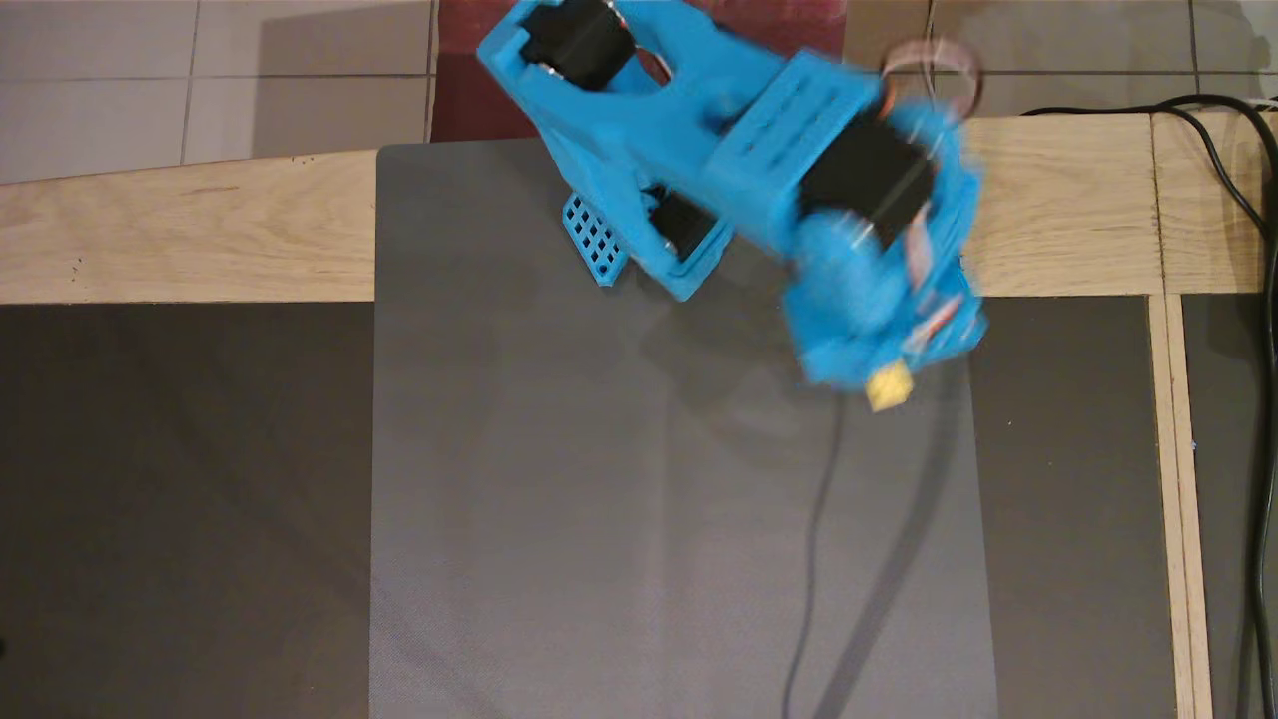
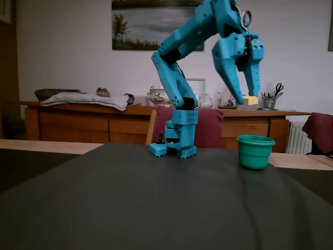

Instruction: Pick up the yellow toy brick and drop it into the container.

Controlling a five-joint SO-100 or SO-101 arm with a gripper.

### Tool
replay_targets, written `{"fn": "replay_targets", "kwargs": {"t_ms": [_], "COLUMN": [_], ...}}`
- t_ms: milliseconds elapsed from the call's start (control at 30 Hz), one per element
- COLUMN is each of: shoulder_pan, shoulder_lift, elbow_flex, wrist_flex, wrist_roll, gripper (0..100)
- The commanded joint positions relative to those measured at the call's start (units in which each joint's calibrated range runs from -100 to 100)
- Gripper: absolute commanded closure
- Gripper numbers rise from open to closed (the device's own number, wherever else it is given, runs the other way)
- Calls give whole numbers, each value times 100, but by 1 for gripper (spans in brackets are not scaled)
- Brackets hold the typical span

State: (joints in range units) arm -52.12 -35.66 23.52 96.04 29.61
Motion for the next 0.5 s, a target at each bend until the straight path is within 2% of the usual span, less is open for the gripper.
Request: {"fn": "replay_targets", "kwargs": {"t_ms": [0, 233, 467], "shoulder_pan": [-610, -1523, -1655], "shoulder_lift": [-111, -26, -9], "elbow_flex": [-249, -186, -149], "wrist_flex": [85, 14, -288], "wrist_roll": [-301, -755, -881], "gripper": [100, 100, 100]}}
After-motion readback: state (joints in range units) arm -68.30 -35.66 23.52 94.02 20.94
